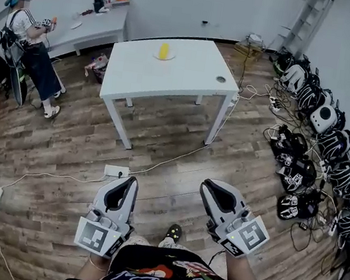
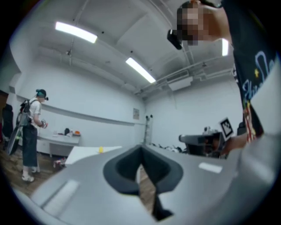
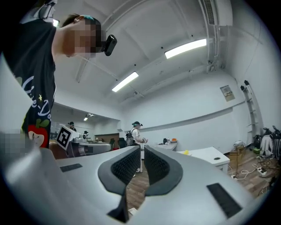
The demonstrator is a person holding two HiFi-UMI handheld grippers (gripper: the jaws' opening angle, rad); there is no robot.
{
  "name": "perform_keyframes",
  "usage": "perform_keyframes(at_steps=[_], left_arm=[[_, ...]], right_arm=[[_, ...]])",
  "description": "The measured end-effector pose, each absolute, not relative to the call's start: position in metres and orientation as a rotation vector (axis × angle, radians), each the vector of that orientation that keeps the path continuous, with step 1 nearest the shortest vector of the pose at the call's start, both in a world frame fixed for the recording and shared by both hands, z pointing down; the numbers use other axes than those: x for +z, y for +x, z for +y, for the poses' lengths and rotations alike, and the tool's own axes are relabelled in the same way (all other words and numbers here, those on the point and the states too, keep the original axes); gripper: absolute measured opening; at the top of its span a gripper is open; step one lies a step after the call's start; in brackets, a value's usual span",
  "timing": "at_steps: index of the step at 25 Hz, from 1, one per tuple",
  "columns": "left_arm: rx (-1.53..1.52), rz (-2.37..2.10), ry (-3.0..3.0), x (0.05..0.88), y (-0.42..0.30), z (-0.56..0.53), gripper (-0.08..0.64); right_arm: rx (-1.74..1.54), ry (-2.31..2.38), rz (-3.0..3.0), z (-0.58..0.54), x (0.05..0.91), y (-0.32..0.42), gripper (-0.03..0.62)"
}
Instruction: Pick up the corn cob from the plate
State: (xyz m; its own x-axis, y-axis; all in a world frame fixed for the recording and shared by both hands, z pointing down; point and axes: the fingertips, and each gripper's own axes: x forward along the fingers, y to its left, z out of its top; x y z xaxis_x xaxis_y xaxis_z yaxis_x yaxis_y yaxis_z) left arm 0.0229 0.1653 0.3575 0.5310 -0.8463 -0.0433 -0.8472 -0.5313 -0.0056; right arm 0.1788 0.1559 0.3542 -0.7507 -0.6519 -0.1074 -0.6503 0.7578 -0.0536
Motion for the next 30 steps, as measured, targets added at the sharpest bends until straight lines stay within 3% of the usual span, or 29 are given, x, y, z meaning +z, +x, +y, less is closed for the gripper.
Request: perform_keyframes(at_steps=[12, 20, 30], left_arm=[[-0.099, 1.589, -2.709, 0.378, 0.046, 0.026, -0.012], [0.058, 1.444, -2.789, 0.365, 0.06, -0.135, -0.012], [0.034, 1.518, -2.719, 0.361, -0.018, -0.292, -0.012]], right_arm=[[-0.267, -1.051, 2.802, 0.021, 0.392, 0.205, 0.017], [-0.234, -1.174, 2.759, -0.119, 0.373, 0.204, 0.017], [-0.215, -1.145, 2.763, -0.318, 0.353, 0.115, 0.017]])
